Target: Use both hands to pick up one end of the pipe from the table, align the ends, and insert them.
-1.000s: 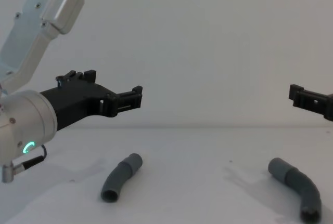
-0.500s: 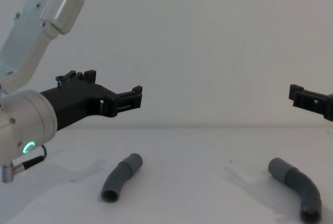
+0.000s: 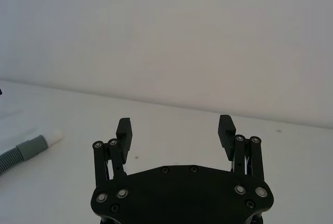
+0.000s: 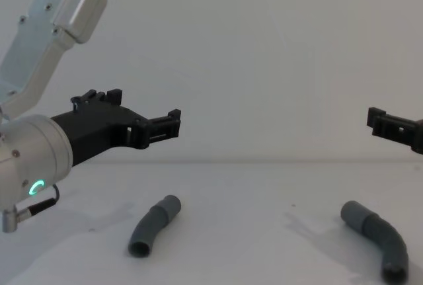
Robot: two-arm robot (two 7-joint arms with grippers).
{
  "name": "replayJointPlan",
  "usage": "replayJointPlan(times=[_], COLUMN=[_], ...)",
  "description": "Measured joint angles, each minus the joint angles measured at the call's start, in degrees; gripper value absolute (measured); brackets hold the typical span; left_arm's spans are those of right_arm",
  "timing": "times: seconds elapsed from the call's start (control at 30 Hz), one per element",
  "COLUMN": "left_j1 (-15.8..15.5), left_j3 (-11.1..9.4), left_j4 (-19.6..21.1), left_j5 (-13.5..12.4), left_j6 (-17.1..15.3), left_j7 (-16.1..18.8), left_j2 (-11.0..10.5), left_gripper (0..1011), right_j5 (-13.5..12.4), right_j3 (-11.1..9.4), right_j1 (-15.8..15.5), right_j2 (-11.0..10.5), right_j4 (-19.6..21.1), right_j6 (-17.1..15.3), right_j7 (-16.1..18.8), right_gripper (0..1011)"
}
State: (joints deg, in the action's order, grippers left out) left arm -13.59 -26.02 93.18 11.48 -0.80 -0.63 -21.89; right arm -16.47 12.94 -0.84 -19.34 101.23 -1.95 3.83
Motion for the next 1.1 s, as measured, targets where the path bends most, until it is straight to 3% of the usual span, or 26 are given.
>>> replayJointPlan(times=[1.1], left_j1=[0.00], left_j3=[0.00], left_j4=[0.00], left_j5=[0.00], left_j6=[0.00], left_j7=[0.00], left_j2=[0.00], left_gripper=[1001], right_j5=[0.00], right_j3=[0.00], right_j1=[0.00], right_j2=[0.00], right_j4=[0.00], right_j6=[0.00], right_j7=[0.00], right_gripper=[1002])
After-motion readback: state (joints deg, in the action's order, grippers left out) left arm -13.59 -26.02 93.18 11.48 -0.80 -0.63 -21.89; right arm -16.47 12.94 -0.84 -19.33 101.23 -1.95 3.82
